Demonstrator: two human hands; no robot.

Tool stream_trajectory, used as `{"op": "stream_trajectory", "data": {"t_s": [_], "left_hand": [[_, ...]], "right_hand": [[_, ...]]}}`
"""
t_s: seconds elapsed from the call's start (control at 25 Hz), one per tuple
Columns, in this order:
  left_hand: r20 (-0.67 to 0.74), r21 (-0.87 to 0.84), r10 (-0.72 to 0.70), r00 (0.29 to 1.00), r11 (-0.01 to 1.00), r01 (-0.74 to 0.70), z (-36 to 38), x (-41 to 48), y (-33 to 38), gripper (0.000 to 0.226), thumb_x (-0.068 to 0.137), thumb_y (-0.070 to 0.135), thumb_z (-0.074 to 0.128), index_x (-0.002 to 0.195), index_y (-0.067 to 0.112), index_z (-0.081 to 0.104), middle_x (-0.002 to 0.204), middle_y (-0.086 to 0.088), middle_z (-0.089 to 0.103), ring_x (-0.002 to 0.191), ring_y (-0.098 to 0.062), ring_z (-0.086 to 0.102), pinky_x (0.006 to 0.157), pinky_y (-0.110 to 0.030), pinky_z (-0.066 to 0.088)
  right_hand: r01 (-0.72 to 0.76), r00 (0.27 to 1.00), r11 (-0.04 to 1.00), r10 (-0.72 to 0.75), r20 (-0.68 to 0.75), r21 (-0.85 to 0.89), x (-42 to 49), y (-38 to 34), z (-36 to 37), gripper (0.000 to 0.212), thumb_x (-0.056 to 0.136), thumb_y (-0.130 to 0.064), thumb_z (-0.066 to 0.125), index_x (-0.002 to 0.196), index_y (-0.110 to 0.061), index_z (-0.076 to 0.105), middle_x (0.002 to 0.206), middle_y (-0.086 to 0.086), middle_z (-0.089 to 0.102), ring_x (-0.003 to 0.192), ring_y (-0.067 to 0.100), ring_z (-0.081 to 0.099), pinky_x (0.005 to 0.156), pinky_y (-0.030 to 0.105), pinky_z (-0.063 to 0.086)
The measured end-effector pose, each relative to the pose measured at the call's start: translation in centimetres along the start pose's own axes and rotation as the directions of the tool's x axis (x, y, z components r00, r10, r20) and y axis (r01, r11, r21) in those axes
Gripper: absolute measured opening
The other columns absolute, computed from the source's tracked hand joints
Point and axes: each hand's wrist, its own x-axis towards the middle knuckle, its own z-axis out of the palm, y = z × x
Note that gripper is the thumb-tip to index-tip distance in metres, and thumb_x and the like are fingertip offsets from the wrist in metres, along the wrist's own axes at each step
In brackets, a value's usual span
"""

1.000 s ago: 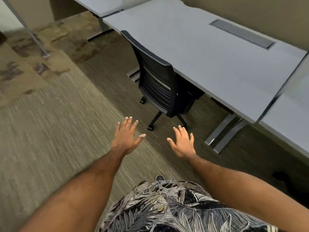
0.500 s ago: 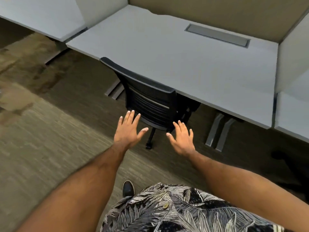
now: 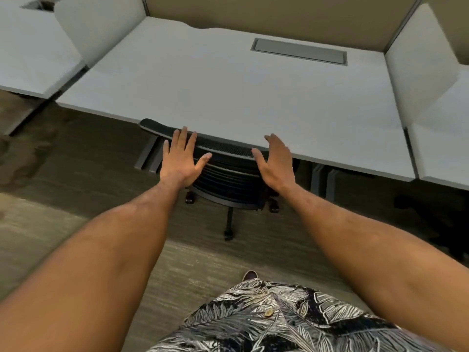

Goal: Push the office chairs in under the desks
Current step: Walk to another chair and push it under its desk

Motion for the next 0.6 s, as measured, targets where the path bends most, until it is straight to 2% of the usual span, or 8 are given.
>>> {"op": "stream_trajectory", "data": {"t_s": [0.12, 0.2, 0.32, 0.4, 0.44, 0.52, 0.6], "left_hand": [[0.108, -0.005, -0.003, 0.994, 1.000, 0.004, -0.4, 3.1, -0.2, 0.094, 0.084, 0.086, 0.004, 0.160, 0.033, 0.021, 0.170, -0.003, 0.008, 0.155, -0.026, -0.006, 0.120, -0.062, -0.008], [0.138, 0.006, 0.008, 0.990, 1.000, -0.008, -0.5, 4.7, -0.1, 0.090, 0.085, 0.087, 0.005, 0.156, 0.036, 0.031, 0.166, 0.000, 0.023, 0.155, -0.025, 0.003, 0.115, -0.068, -0.011], [0.195, 0.016, 0.054, 0.979, 0.998, -0.058, -0.7, 7.0, 0.3, 0.096, 0.080, 0.091, 0.004, 0.147, 0.037, 0.046, 0.157, 0.002, 0.041, 0.151, -0.024, 0.022, 0.115, -0.071, -0.005], [0.199, 0.050, 0.118, 0.973, 0.990, -0.131, -0.9, 8.1, 0.6, 0.100, 0.077, 0.095, 0.005, 0.138, 0.036, 0.057, 0.146, 0.001, 0.055, 0.142, -0.024, 0.038, 0.115, -0.068, 0.007], [0.180, 0.058, 0.171, 0.969, 0.981, -0.184, -1.1, 8.5, 0.7, 0.102, 0.075, 0.097, 0.005, 0.132, 0.034, 0.063, 0.137, 0.001, 0.062, 0.134, -0.024, 0.048, 0.114, -0.062, 0.018], [0.142, 0.037, 0.293, 0.946, 0.953, -0.301, -1.3, 9.2, 0.8, 0.105, 0.071, 0.100, 0.006, 0.119, 0.032, 0.070, 0.115, 0.002, 0.072, 0.114, -0.024, 0.062, 0.098, -0.046, 0.039], [0.166, -0.006, 0.358, 0.919, 0.932, -0.362, -1.3, 9.9, 1.0, 0.108, 0.067, 0.104, 0.010, 0.119, 0.031, 0.070, 0.110, 0.003, 0.074, 0.106, -0.023, 0.066, 0.086, -0.038, 0.048]], "right_hand": [[-0.035, 0.982, 0.977, 0.073, 0.173, -0.210, 2.8, -1.2, 1.1, 0.076, 0.092, -0.078, 0.037, 0.134, -0.018, 0.059, 0.133, 0.006, 0.064, 0.126, 0.029, 0.056, 0.108, 0.051, 0.041], [-0.020, 0.993, 0.946, 0.057, 0.106, -0.325, 3.4, -1.1, 1.9, 0.089, 0.081, -0.092, 0.027, 0.117, -0.023, 0.069, 0.109, 0.002, 0.073, 0.104, 0.027, 0.066, 0.091, 0.046, 0.052], [0.041, 0.999, 0.918, -0.045, -0.002, -0.394, 3.8, -0.5, 2.1, 0.097, 0.074, -0.099, 0.021, 0.102, -0.024, 0.075, 0.090, -0.002, 0.075, 0.086, 0.023, 0.068, 0.073, 0.038, 0.054], [0.048, 0.999, 0.912, -0.053, 0.000, -0.408, 4.1, -0.3, 2.0, 0.096, 0.073, -0.101, 0.021, 0.096, -0.024, 0.075, 0.082, -0.004, 0.073, 0.078, 0.020, 0.067, 0.068, 0.036, 0.053], [0.047, 0.999, 0.912, -0.049, 0.005, -0.407, 4.2, -0.2, 2.0, 0.095, 0.072, -0.101, 0.022, 0.092, -0.024, 0.075, 0.080, -0.004, 0.072, 0.076, 0.020, 0.066, 0.068, 0.035, 0.053], [0.044, 0.999, 0.910, -0.050, -0.004, -0.413, 4.4, 0.0, 1.8, 0.094, 0.070, -0.102, 0.023, 0.083, -0.023, 0.072, 0.074, -0.005, 0.069, 0.071, 0.018, 0.064, 0.066, 0.035, 0.054], [0.027, 0.999, 0.909, -0.032, -0.005, -0.417, 4.8, 0.3, 1.4, 0.098, 0.066, -0.105, 0.021, 0.081, -0.022, 0.071, 0.073, -0.006, 0.068, 0.070, 0.017, 0.063, 0.066, 0.035, 0.055]]}}
